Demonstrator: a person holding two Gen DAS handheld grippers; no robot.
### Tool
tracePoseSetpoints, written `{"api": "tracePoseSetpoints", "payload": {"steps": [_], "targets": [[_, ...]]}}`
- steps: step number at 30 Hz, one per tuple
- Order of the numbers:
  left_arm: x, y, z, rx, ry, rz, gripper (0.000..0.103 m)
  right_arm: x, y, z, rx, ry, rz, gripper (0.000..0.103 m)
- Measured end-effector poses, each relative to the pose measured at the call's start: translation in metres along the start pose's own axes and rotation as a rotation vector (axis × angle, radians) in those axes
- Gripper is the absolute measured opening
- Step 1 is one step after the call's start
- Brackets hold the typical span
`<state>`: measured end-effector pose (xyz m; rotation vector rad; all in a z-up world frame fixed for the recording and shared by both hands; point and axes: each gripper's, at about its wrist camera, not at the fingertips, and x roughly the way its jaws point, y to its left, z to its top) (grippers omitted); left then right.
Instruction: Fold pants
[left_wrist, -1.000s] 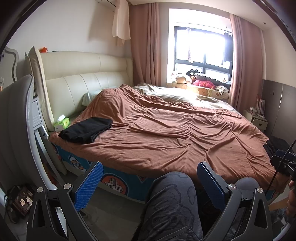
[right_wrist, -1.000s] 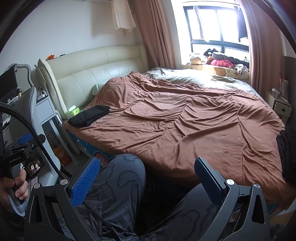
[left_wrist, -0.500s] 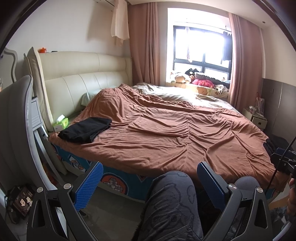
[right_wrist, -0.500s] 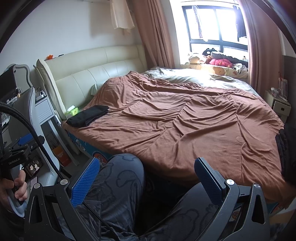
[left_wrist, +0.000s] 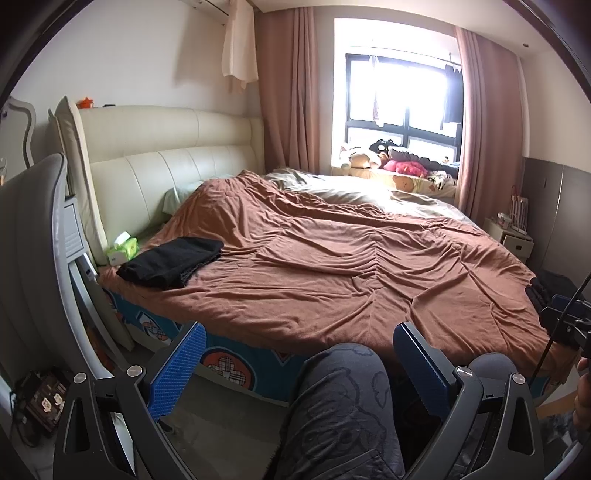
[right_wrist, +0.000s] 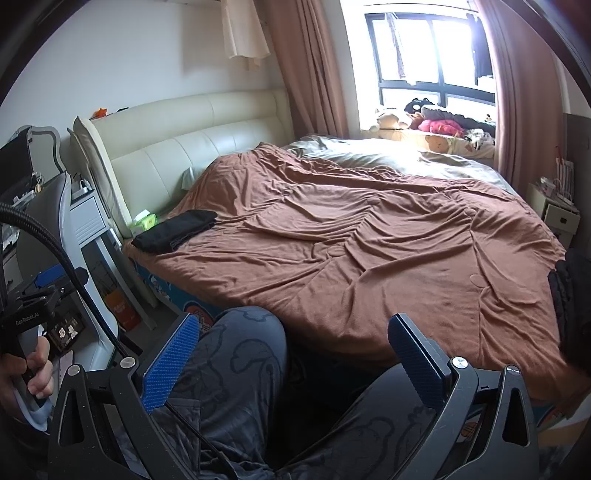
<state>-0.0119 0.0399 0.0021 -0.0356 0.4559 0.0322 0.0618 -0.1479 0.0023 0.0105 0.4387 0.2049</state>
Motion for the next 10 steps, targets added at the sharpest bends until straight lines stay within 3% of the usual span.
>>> {"api": "tracePoseSetpoints", "payload": {"steps": [10], "targets": [[-0.0051,-0.0024,0.0011,0.002,-0.015,-0.009,0.102,-0.0033,0.0020,-0.0005,-0.009,-0.008,-0.004,0.103]]}}
